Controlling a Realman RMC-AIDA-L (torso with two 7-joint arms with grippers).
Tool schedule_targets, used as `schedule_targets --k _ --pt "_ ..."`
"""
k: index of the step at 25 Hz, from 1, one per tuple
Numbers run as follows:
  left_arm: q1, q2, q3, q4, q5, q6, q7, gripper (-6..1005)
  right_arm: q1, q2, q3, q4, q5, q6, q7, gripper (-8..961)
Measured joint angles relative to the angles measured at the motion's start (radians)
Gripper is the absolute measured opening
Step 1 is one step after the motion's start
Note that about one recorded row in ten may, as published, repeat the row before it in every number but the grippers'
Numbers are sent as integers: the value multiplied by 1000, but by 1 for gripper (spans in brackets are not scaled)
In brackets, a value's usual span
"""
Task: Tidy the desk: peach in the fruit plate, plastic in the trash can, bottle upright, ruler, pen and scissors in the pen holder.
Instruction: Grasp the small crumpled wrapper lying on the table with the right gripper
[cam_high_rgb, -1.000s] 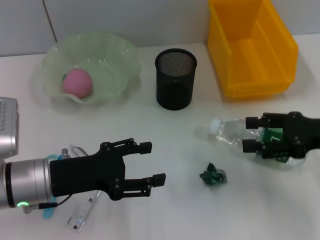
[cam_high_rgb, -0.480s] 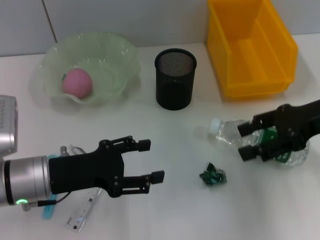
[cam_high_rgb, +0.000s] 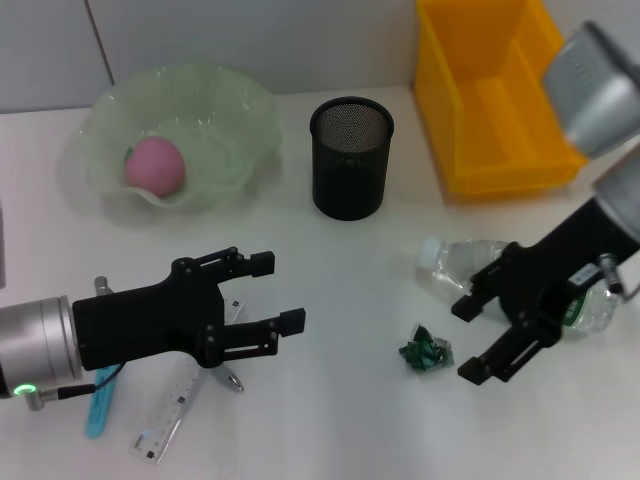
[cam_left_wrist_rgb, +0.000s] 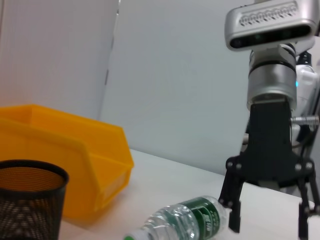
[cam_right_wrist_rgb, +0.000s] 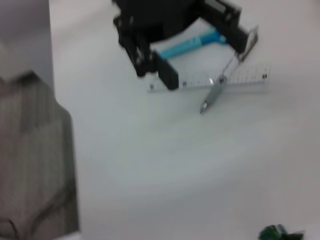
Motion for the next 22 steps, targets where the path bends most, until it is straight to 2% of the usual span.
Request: schedule_targets --k 3,4,12,22 --pt "1 0 -6 -4 0 -2 0 824 9 31 -67 -20 -61 59 -23 814" --pt "2 0 -6 -4 1 -2 0 824 9 35 -101 -20 -66 79 -27 814" --pt "15 -1 -8 -6 -1 -10 -8 824 10 39 -318 -14 -68 228 -22 813" --pt "21 -7 -25 -9 1 -10 0 825 10 43 -437 19 -67 338 -12 813"
